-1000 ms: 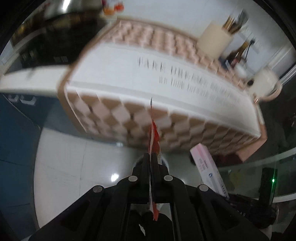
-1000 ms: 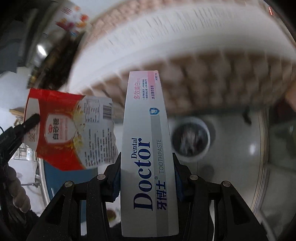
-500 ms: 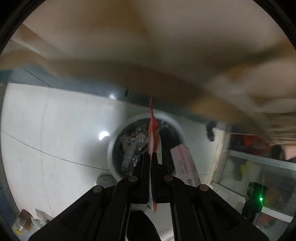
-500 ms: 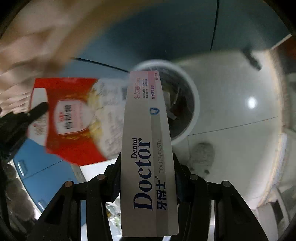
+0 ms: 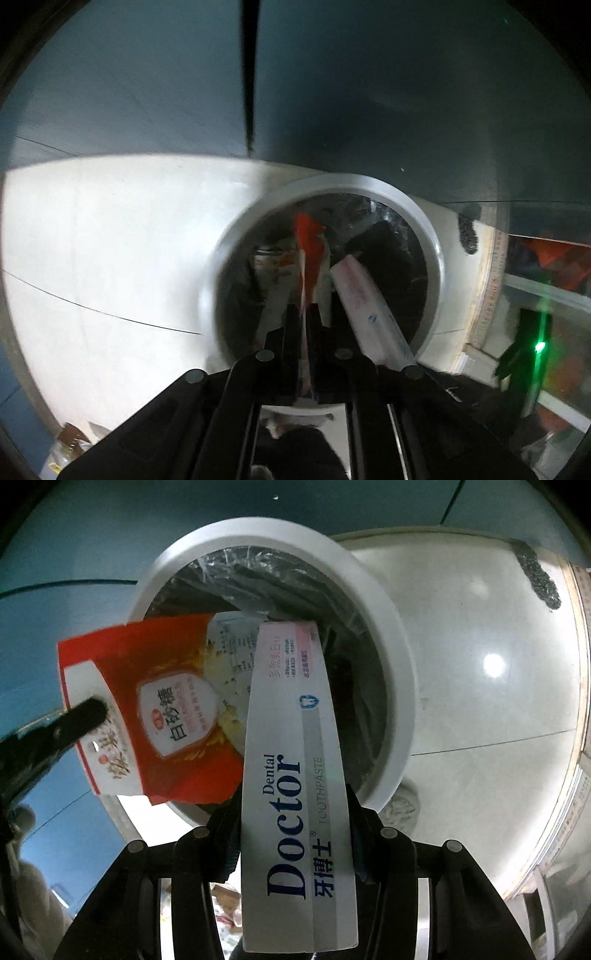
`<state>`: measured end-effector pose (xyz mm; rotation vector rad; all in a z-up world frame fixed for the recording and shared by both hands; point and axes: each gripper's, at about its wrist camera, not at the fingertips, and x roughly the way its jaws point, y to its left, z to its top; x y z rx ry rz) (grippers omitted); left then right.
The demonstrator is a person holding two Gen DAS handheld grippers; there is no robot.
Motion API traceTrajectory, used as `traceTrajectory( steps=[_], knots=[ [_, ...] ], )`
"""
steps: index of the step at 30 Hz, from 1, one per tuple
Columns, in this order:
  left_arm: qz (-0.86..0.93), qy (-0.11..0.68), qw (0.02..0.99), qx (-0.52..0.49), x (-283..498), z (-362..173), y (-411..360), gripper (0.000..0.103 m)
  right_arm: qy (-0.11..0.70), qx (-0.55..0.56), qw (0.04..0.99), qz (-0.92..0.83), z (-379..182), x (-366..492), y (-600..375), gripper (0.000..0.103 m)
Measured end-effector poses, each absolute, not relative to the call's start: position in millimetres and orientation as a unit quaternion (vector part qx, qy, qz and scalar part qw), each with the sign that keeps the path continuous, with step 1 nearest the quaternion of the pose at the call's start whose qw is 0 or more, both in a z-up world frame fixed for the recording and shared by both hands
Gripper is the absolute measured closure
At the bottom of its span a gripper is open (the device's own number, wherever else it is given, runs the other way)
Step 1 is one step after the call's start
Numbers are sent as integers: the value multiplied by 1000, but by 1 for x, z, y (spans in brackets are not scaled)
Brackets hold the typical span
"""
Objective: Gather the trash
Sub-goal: 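Lower the sugar bag and toothpaste box into the bin and open both tools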
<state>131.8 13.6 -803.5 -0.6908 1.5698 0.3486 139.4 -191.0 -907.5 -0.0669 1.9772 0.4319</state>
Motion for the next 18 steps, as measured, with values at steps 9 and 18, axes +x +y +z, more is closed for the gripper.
traceTrajectory(
  steps=[9,18],
  knots=[
    [200,684,656,-247,94,-759,10,0,775,-92,598,186,-840,137,-188,0],
    [228,688,654,-216,44,-681,-22,0,713,-137,664,180,-721,127,-211,0]
  ],
)
